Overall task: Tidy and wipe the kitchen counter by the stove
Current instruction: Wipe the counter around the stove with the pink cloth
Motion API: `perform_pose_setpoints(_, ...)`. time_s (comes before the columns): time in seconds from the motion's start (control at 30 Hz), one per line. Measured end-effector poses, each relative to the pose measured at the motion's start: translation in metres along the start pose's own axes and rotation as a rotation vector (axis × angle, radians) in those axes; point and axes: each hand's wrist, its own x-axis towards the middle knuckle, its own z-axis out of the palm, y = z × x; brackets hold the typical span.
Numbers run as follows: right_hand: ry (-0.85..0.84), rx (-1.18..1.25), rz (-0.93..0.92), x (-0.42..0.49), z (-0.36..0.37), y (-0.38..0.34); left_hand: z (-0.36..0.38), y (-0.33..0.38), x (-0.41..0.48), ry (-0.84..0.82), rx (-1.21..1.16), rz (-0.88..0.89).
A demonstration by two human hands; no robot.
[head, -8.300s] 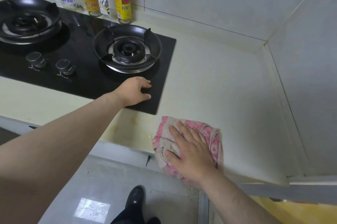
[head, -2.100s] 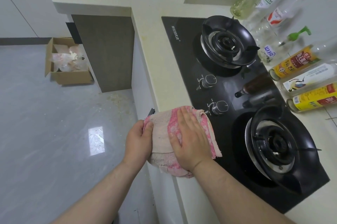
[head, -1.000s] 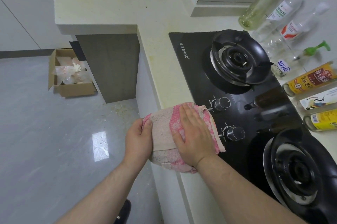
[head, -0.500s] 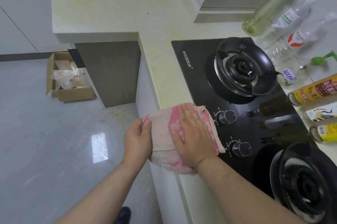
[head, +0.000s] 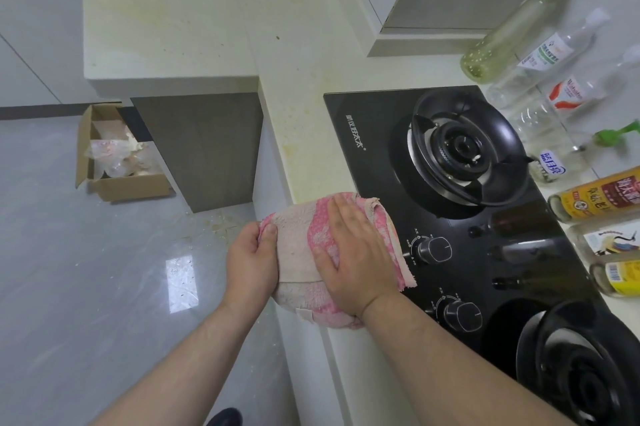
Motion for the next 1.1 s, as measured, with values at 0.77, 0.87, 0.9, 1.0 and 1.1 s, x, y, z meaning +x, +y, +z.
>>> perform_pose_setpoints(0.77,0.015,-0.045,-0.018,0.055,-0.01,-0.005,-0.001,0.021,0.053,0.013,0.002,0.055)
perform_pose_setpoints(0.87,0.011,-0.041,-0.014,0.061,-0.011,-0.007,0.001,0.023,0.06,0.008,0.003,0.058)
perform_pose_setpoints(0.9,0.014,-0.034,-0.016,0.067,-0.012,-0.008,0.001,0.024,0.064,0.013,0.0,0.052)
perform_pose_setpoints(1.0,0.023,-0.027,-0.021,0.087,-0.015,-0.009,0.001,0.029,0.079,0.033,0.004,0.05)
perform_pose_setpoints(1.1,0.022,-0.042,-0.027,0.104,-0.019,-0.013,0.002,0.036,0.1,0.047,0.042,0.077)
